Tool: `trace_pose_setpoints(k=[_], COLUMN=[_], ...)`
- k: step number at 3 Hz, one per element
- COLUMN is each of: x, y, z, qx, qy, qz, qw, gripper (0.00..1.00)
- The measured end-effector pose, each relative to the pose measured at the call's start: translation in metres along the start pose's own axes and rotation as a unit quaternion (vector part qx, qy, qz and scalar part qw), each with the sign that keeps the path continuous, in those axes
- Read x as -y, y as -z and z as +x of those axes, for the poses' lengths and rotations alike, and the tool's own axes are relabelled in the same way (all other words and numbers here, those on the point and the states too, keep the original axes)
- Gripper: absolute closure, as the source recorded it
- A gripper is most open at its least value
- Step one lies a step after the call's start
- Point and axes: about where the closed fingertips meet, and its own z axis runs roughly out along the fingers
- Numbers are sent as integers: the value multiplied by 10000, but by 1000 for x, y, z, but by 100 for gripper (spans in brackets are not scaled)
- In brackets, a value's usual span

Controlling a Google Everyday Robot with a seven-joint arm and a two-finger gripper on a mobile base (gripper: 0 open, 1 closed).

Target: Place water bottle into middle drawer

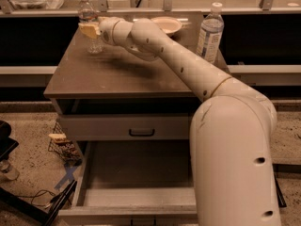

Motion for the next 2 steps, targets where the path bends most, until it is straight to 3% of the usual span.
trace_pose_setpoints(k=[1,2], x=[-2,-12], y=[-2,20], z=[0,-19], qx=[-2,172], qy=[-4,8], qz=[-17,-157], qw=[10000,9997], gripper=[100,100])
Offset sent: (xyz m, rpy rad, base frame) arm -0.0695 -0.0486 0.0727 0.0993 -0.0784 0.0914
